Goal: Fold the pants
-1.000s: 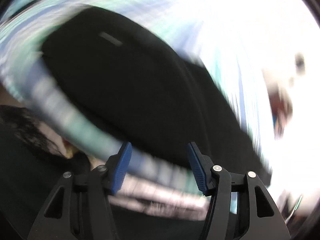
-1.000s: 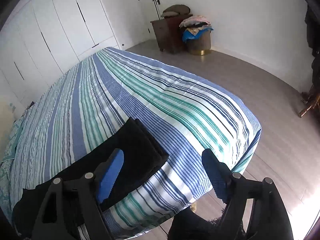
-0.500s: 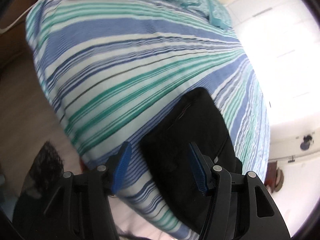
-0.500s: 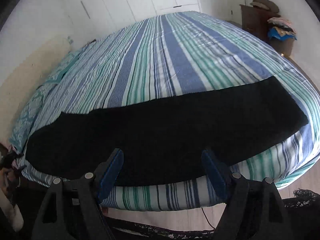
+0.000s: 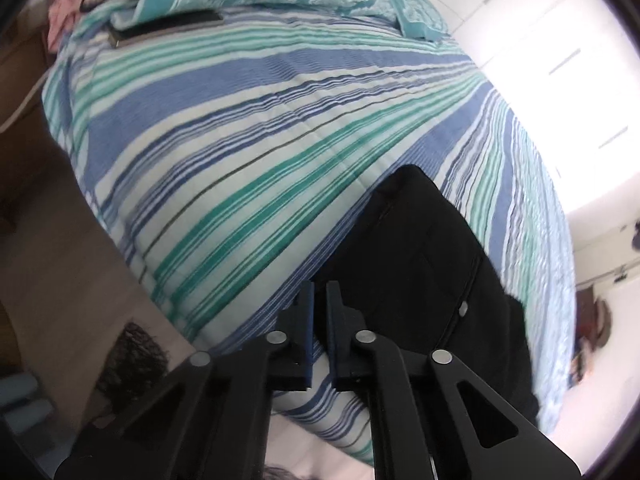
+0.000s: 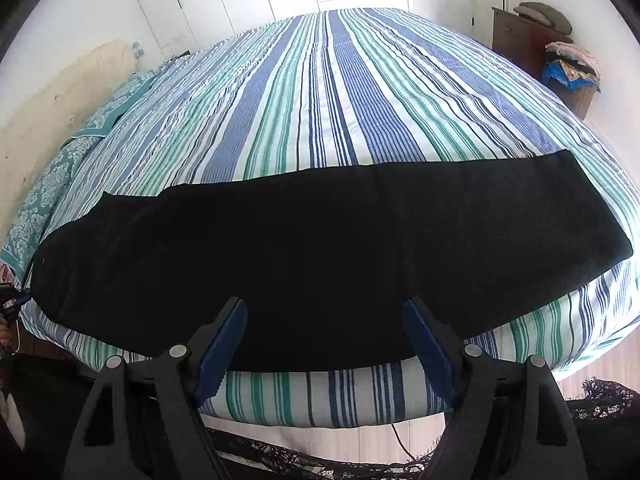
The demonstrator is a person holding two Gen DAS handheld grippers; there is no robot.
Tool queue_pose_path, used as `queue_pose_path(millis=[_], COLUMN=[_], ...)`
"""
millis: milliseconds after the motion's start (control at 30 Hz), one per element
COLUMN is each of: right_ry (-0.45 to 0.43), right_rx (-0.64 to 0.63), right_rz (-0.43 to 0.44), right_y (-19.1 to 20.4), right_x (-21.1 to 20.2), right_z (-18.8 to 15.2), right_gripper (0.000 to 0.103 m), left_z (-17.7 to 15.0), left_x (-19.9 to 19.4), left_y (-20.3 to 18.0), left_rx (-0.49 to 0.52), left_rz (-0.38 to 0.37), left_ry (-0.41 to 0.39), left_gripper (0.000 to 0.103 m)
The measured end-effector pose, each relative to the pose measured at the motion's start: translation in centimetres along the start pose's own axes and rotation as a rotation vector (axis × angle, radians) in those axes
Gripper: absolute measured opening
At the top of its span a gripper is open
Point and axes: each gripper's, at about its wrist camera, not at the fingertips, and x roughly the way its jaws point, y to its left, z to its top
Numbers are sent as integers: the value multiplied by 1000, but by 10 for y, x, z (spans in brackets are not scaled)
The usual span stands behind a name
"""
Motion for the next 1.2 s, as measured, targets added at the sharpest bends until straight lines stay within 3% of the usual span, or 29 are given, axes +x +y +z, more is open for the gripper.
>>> queue_pose_path(millis=[100,133,167,200,367,400,433,533,633,767,800,900,967,1033,1100,1200], right_ry=[-6,-10,-14,-15,-8,-7,-5,5,29,103,107,99,70,35,4,13], right_rx=[18,23,26,26,7,3,0,-3,6,55,63,66,61,51,20,-59], right_rz=[1,4,5,4,4,4,4,-6,-30,-66,-65,-65,-63,-56,-39,-11], right_y=[-6,-6,-7,-7,-3,-3,-2,-1,-4,-17,-20,-21,-20,-19,-12,6], right_x=[-1,-2,-2,-3,0,1,1,4,10,26,28,27,20,13,6,8], right_z=[0,1,1,1,0,0,0,-1,-2,-7,-7,-5,-5,-3,-1,-3], right_gripper=[80,80,80,80,80,80,80,80,80,80,80,80,80,80,80,80], left_z=[0,1,3,3,6,6,5,4,-3,0,0,0,-2,-7,-14,-30], left_x=[-2,-2,0,0,15,20,23,13,3,11,12,0,-24,-49,-59,-40], left_y=[1,3,5,6,5,4,3,-5,-11,-11,-10,-1,2,-10,-38,-91], left_rx=[-9,-19,-31,-39,-26,-17,-13,37,117,116,117,57,4,8,85,250], left_rz=[14,18,16,11,-8,-5,-24,23,120,148,150,214,240,212,146,35], left_ry=[-9,-9,-1,1,51,59,64,34,5,19,25,2,-84,-184,-225,-170], left_gripper=[14,36,47,68,67,49,23,13,12,15,22,58,59,62,68,70])
